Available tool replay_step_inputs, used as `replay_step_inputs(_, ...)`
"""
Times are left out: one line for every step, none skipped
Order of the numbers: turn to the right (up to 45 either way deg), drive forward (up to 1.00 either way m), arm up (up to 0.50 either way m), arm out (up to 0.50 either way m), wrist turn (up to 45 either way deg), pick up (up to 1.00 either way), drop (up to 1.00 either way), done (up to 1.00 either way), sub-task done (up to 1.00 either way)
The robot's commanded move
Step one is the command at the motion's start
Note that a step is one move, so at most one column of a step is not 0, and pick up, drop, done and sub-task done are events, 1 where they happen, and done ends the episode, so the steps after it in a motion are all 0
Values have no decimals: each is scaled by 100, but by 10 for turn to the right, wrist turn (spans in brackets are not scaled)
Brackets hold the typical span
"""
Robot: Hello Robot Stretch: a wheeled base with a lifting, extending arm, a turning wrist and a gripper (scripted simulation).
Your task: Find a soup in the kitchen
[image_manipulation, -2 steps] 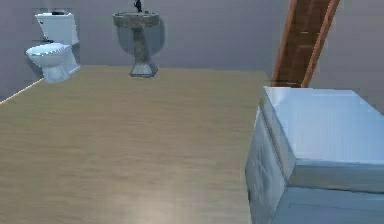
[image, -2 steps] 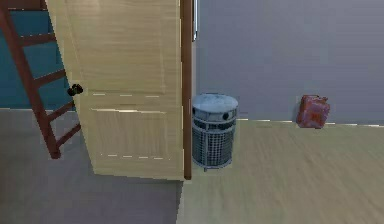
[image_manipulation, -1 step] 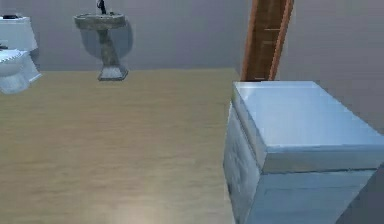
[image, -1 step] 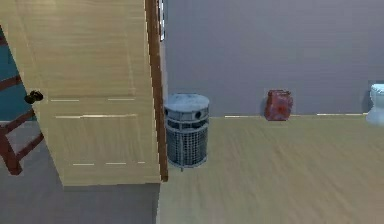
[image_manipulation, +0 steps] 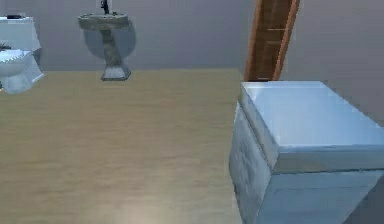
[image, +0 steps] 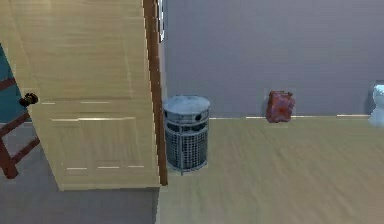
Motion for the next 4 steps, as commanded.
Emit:
replay_step_inputs(-450, 0, 0, 0, 0, 0, 0, 0, 0)
replay_step_inputs(-390, 0, 0, 0, 0, 0, 0, 0, 0)
replay_step_inputs(-30, 0, 0, 0, 0, 0, 0, 0, 0)
replay_step_inputs(450, 0, 0, 0, 0, 0, 0, 0, 0)
